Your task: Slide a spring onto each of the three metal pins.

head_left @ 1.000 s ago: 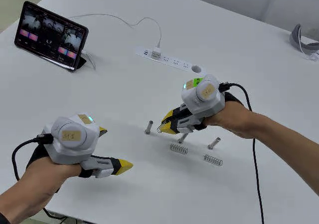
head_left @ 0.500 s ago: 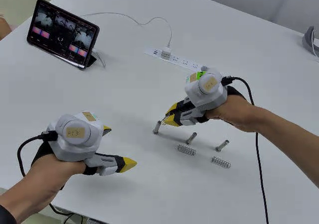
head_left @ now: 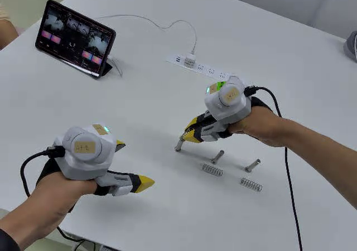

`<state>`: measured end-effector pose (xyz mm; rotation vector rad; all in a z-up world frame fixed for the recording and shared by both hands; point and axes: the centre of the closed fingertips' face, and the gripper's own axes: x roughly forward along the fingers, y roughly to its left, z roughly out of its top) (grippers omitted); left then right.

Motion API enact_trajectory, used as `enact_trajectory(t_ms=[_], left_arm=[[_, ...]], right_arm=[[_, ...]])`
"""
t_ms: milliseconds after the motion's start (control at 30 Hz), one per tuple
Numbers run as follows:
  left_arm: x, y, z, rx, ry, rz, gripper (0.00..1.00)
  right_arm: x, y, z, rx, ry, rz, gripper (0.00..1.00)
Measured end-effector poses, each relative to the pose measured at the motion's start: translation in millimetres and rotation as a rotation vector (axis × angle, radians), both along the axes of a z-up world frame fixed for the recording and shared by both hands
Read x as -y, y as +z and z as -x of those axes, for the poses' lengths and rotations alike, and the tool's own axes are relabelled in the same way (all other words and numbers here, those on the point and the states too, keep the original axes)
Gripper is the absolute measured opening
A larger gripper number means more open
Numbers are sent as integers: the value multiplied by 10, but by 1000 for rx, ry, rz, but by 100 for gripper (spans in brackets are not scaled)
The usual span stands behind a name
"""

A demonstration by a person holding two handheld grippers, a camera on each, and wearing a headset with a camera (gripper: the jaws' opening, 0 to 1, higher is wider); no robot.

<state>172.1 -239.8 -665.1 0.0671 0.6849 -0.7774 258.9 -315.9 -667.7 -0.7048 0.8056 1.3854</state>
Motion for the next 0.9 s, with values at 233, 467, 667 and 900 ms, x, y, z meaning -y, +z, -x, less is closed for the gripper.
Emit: enact_trajectory(t_ms=[233,467,667,900], left_arm=[[10,17,-18,0,1,1,70],[13,-1,6,-4,-4,-1,70],[-32,-23,18,-10,7,-1,70],[-52,-34,28,-16,15,-2,69]], right_arm=[[-32,-84,23,3,30,28,13],[-69,-180,29,18,55,53,13],[-91,-264,38,23,68,69,13],[-112,-369,39,28,84,88,13]])
